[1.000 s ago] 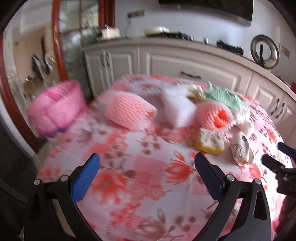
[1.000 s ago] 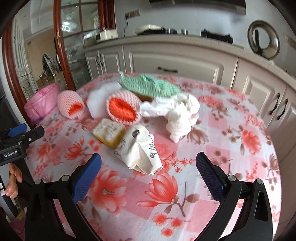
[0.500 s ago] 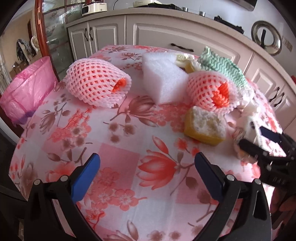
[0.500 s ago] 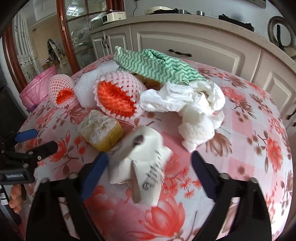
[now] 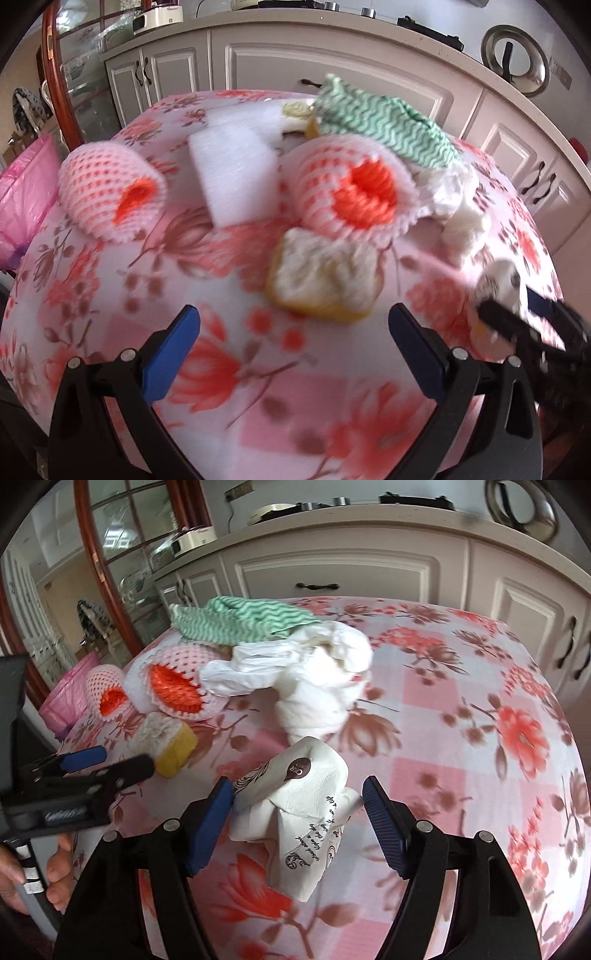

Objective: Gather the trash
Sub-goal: 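Grasp the printed paper cup with the right gripper while the left gripper grasps the yellow sponge, then carry the sponge and paper cup with both grippers toward the pink bin, then open the left gripper over the bin while the right gripper releases the cup, then move both open grippers back over the table, then grasp the crumpled white tissue with the right gripper while the left gripper grasps the green cloth, then carry the tissue and green cloth with both grippers over the pink bin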

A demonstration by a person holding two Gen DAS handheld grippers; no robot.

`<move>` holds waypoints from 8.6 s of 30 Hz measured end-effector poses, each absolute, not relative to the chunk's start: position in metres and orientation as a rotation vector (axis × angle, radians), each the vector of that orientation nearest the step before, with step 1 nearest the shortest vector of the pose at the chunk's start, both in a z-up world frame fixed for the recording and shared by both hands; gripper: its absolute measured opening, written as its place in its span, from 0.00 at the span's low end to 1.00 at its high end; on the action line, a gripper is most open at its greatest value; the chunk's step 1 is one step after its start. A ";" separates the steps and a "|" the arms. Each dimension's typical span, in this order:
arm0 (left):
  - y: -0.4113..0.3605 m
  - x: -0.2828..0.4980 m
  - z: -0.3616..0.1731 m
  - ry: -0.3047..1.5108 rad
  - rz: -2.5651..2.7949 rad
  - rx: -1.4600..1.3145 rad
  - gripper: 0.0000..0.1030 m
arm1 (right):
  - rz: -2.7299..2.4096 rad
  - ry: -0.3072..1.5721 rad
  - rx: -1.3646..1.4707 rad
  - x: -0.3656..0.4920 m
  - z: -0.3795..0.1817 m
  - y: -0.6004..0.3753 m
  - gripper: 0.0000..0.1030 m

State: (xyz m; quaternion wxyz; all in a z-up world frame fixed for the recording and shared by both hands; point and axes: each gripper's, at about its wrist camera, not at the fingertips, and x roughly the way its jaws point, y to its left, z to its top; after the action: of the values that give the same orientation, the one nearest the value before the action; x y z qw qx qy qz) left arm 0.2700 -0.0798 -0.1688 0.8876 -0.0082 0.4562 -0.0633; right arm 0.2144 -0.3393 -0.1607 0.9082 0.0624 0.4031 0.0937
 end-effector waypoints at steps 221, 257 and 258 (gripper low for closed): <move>-0.160 0.380 -0.118 0.760 -0.406 0.107 0.39 | 0.067 0.704 0.317 0.225 -0.140 -0.405 0.38; -0.041 0.243 -0.076 0.595 -0.395 0.008 0.13 | 0.205 0.624 0.169 0.197 -0.090 -0.313 0.38; -0.036 0.240 -0.075 0.592 -0.387 0.001 0.13 | 0.209 0.623 0.165 0.197 -0.089 -0.310 0.38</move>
State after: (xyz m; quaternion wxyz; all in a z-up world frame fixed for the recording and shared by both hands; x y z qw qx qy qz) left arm 0.2397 -0.0357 -0.0752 0.9381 0.0003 0.2899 -0.1896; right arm 0.1967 -0.3101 -0.0887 0.9432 0.0809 0.3055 0.1026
